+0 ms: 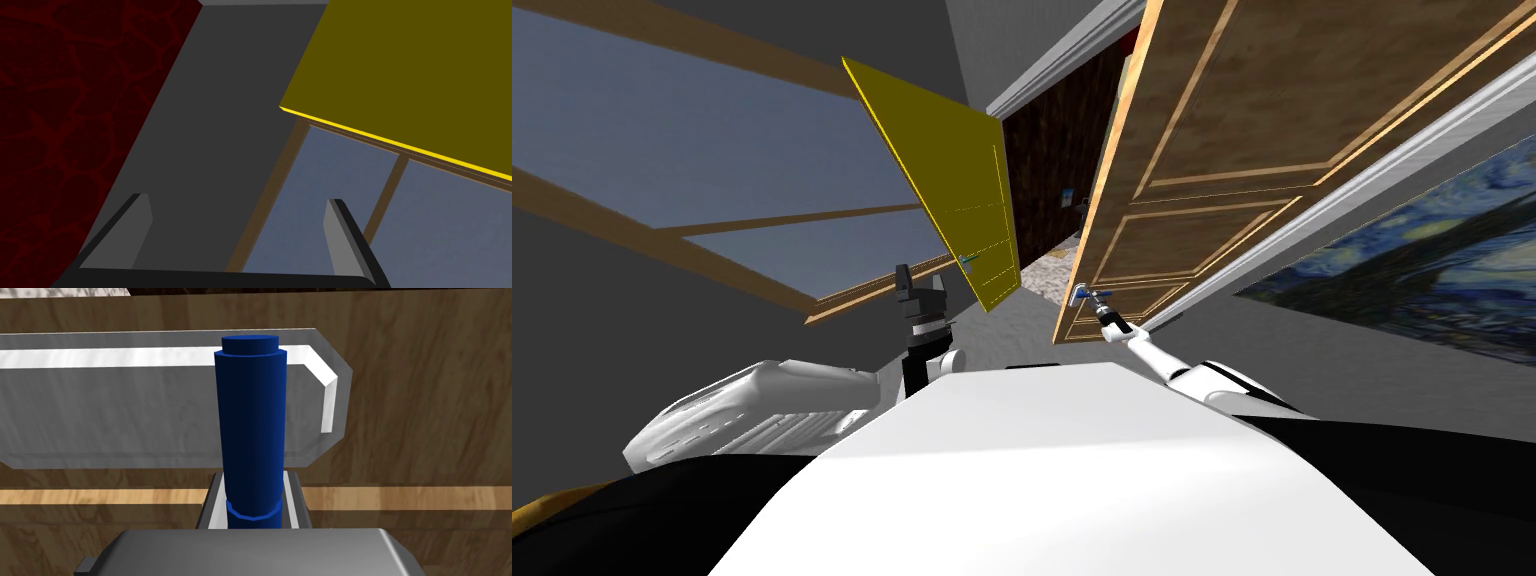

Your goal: Pull the door open

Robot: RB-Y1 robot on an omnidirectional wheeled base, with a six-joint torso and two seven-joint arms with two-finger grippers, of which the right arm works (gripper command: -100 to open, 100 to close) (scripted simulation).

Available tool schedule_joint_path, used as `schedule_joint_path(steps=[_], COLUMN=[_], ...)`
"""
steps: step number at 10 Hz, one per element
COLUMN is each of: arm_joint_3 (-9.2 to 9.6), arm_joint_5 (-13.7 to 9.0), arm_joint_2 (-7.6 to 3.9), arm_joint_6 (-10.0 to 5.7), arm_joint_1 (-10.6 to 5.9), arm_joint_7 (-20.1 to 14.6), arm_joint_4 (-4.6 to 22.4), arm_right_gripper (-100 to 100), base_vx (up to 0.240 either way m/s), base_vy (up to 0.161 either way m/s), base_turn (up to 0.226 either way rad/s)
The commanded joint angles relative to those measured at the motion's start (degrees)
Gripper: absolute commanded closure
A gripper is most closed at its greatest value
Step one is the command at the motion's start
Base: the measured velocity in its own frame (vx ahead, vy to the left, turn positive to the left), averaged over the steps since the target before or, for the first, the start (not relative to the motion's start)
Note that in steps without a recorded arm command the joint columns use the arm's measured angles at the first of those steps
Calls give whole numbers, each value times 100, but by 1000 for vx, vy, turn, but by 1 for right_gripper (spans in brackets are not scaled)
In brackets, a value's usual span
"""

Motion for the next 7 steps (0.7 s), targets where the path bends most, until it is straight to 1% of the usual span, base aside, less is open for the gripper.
schedule_joint_path(steps=[1,3,5,6,7], arm_joint_3=[140,310,431,417,580], arm_joint_5=[-42,-99,-139,-117,-152], arm_joint_2=[-109,-254,-356,-309,-455], arm_joint_6=[-78,-177,-247,-233,-382], arm_joint_1=[83,157,210,179,274], arm_joint_7=[-68,-157,-219,-210,-298], arm_joint_4=[-67,-163,-231,-193,-260], arm_right_gripper=[100,100,100,100,100], base_vx=[-180,-188,-191,-80,-140], base_vy=[-102,-92,-83,-23,-65], base_turn=[83,111,80,22,115])
